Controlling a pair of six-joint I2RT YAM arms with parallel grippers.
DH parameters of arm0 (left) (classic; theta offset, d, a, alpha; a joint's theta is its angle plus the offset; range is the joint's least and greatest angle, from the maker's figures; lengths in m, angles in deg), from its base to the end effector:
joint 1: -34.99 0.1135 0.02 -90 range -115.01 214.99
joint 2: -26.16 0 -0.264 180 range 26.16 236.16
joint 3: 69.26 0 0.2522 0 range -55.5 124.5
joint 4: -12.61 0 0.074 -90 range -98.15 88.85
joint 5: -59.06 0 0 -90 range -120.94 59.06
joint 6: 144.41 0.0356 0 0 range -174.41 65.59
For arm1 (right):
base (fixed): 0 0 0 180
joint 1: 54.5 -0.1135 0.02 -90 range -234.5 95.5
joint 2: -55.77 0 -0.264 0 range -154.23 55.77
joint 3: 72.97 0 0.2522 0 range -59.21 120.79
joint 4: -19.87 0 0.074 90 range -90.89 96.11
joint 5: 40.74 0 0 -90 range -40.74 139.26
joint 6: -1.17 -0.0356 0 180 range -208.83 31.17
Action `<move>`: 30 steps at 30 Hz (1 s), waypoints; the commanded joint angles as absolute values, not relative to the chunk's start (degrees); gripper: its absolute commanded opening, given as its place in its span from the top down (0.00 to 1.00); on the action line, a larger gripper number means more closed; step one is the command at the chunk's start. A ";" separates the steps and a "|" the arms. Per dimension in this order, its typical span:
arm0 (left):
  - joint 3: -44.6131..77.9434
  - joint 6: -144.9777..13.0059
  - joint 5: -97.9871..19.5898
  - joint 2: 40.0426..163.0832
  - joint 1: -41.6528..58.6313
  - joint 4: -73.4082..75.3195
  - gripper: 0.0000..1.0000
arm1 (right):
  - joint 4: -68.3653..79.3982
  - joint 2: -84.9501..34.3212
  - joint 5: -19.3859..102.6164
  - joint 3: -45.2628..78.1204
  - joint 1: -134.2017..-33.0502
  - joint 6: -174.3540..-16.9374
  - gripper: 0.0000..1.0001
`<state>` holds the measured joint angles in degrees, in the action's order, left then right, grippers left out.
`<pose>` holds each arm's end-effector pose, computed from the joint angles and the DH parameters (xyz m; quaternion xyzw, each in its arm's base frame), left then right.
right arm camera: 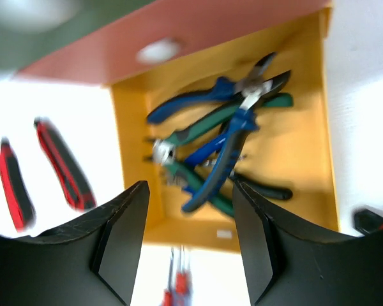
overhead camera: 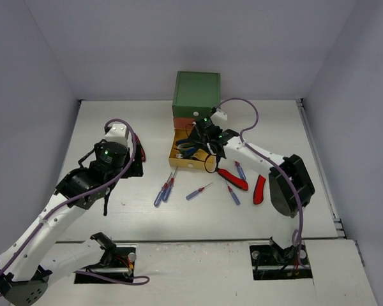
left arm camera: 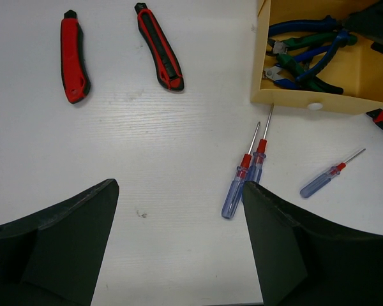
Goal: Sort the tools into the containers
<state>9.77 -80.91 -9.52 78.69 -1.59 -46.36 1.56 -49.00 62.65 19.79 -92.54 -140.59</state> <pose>0.1487 -0.0941 0.3780 -0.0134 0.8659 -0.1085 0.4882 0.3420 0.2571 0.2615 0.1605 0.8484 0.2772 0.4214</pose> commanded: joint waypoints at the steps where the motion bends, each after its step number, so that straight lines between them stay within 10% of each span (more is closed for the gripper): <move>1: 11.94 -79.45 -8.08 80.35 -0.85 -45.26 0.25 | 2.86 -41.03 65.51 16.00 -97.12 -124.88 0.49; 30: 10.70 -80.24 -7.56 79.36 0.80 -45.18 0.25 | 20.51 -54.10 78.71 10.61 -99.47 -117.39 0.48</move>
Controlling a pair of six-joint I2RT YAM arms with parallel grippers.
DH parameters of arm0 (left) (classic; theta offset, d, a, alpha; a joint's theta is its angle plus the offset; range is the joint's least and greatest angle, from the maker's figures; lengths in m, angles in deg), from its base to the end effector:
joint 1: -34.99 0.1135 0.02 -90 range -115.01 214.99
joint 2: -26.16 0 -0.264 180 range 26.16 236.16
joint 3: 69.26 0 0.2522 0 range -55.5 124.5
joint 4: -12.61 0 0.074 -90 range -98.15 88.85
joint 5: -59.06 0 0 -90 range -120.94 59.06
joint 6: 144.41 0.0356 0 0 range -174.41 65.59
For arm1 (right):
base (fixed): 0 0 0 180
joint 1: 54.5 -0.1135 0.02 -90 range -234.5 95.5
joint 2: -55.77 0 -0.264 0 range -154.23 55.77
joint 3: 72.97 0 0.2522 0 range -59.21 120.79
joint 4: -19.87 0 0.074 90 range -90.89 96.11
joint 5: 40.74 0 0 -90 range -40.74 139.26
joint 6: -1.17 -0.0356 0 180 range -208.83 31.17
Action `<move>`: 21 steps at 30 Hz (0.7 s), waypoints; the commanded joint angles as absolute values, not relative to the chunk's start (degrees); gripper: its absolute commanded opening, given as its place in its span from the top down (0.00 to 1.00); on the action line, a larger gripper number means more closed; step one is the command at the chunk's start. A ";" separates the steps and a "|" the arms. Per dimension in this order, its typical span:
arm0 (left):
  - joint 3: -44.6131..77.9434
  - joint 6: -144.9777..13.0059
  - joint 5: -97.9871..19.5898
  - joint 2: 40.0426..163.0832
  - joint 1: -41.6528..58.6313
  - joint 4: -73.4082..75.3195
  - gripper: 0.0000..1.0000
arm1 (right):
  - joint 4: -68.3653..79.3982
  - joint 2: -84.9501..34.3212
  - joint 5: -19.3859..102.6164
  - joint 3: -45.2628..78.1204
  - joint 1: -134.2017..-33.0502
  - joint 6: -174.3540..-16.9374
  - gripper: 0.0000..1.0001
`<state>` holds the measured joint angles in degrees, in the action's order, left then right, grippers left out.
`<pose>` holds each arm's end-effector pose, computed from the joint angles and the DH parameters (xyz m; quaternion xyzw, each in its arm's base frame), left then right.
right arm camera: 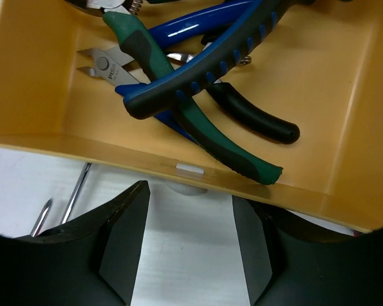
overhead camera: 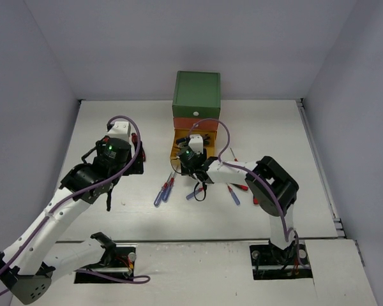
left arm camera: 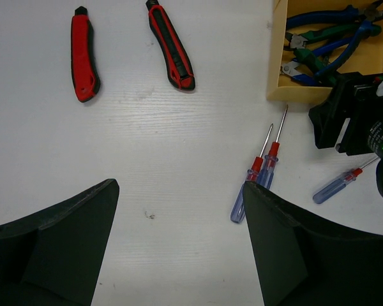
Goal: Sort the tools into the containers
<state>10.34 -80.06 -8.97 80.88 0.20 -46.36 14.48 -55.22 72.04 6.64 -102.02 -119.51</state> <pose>0.1595 -0.0946 0.3751 -0.0200 0.8715 -0.0862 0.4824 0.2907 0.2971 0.1647 -0.0408 0.8799 0.1400 0.4522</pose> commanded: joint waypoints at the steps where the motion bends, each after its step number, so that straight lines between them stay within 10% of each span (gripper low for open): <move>1: 10.48 -80.25 -7.60 79.21 0.84 -45.18 0.25 | 21.09 -54.30 79.14 10.95 -98.93 -116.91 0.48; 21: 7.60 -81.00 -5.67 78.17 1.41 -45.01 0.25 | 34.18 -62.81 76.64 16.94 -94.72 -108.50 0.36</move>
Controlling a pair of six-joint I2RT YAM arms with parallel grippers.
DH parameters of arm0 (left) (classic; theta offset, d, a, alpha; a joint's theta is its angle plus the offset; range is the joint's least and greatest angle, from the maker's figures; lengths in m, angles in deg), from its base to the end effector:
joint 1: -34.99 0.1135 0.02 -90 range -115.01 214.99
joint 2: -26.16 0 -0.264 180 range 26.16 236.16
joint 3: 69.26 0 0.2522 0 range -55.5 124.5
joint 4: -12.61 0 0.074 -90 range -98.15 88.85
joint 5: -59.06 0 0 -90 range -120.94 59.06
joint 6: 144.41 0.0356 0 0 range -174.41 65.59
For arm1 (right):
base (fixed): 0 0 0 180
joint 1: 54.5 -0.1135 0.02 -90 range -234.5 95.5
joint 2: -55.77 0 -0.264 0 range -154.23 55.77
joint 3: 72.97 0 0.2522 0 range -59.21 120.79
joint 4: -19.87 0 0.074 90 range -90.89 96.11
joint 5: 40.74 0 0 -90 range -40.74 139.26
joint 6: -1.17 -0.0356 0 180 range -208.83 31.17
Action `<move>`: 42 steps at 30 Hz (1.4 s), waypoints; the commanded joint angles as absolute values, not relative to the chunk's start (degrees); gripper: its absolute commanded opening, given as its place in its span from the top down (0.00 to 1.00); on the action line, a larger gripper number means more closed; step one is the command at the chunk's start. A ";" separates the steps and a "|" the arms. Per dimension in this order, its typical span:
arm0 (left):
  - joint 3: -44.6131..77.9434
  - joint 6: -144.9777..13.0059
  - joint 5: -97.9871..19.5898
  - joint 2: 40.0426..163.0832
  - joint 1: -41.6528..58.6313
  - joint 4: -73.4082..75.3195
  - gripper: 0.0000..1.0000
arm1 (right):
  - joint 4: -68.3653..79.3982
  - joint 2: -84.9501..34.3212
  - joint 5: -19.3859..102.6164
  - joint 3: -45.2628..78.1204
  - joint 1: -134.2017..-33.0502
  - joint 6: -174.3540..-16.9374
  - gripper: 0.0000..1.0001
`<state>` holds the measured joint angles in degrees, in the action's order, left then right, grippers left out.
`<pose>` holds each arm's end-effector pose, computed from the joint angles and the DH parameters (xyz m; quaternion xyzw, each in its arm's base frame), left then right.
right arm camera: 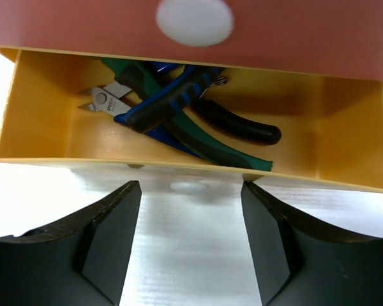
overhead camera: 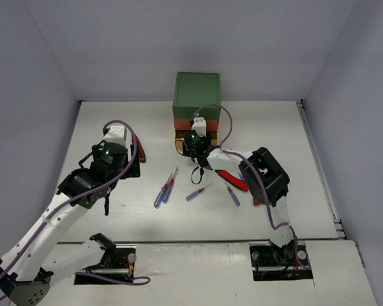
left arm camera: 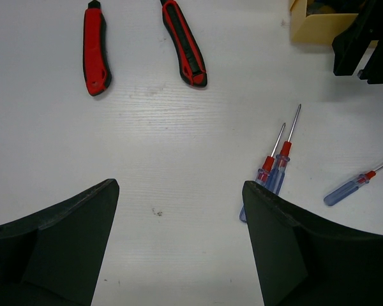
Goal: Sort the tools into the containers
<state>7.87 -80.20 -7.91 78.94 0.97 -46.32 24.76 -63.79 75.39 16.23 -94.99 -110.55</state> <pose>0.1553 -0.0880 0.3671 -0.0303 0.8719 -0.0740 0.4831 0.3627 0.2890 0.1701 -0.0153 0.8324 0.1050 0.5440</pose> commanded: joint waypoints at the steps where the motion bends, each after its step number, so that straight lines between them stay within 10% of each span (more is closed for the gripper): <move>1: 7.35 -81.06 -5.44 78.05 1.41 -45.01 0.25 | 35.88 -62.58 76.88 16.32 -94.78 -108.38 0.34; 42: 3.65 -83.06 -1.23 75.38 1.50 -44.00 0.25 | 46.19 -69.92 90.39 23.72 -94.10 -108.65 0.14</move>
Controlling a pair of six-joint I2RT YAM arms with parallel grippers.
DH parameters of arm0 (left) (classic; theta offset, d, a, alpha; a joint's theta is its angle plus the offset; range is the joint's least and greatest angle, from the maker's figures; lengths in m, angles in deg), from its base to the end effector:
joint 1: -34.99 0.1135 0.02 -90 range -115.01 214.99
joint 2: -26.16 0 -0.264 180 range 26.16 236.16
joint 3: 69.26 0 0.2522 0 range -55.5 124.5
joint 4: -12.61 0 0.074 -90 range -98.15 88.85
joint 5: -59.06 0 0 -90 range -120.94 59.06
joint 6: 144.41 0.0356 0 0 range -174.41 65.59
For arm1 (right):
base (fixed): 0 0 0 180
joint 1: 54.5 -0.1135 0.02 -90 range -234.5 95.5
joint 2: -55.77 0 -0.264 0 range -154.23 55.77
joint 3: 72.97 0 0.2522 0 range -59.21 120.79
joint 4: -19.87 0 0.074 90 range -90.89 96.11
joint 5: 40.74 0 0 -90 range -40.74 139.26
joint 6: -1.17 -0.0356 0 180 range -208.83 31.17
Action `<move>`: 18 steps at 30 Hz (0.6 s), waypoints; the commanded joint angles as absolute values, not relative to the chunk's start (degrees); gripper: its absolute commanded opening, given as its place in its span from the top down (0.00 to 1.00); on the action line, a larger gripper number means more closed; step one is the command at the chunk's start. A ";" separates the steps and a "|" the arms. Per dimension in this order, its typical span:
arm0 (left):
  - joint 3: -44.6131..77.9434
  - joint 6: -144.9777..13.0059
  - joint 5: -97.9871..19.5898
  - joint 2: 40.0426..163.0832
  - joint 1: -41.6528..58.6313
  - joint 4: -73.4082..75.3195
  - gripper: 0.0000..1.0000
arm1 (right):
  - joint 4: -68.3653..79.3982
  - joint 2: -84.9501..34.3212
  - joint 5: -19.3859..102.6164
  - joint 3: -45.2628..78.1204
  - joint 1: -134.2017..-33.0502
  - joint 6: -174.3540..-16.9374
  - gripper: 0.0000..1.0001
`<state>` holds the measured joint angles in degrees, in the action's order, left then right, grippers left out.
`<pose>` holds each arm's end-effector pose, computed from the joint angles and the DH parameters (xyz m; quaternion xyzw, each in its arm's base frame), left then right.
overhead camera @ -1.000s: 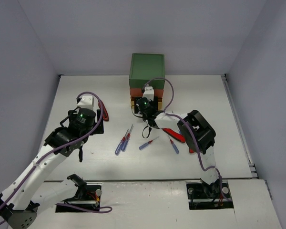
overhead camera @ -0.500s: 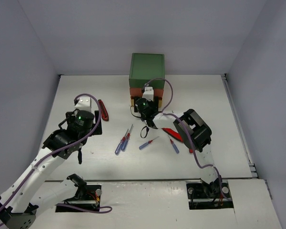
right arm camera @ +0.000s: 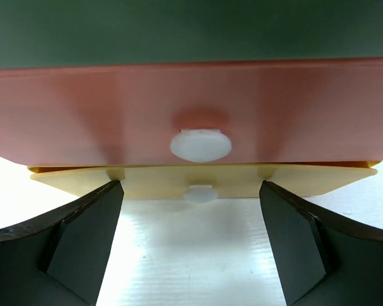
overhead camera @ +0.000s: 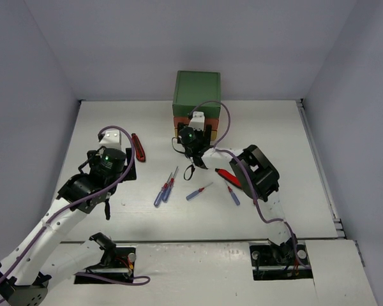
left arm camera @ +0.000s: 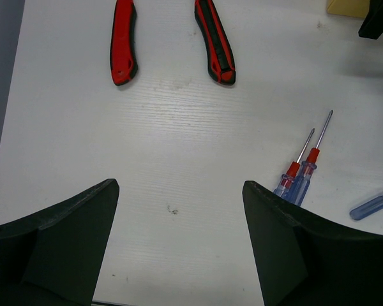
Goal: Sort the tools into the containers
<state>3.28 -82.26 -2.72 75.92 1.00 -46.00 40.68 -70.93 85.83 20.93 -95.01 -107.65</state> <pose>0.1482 -0.0796 0.3510 -0.0646 0.8682 -0.0407 0.4903 0.3864 0.3022 0.1672 0.0551 0.7618 0.0839 0.6399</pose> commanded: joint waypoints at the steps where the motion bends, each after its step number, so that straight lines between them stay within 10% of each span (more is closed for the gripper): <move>1: 3.54 -83.06 -1.23 75.38 1.50 -43.95 0.25 | 46.19 -69.83 90.43 23.57 -94.07 -108.61 0.14; 18: 2.72 -83.85 -1.64 74.13 1.50 -42.86 0.25 | 46.19 -60.72 90.40 16.33 -94.92 -108.23 0.13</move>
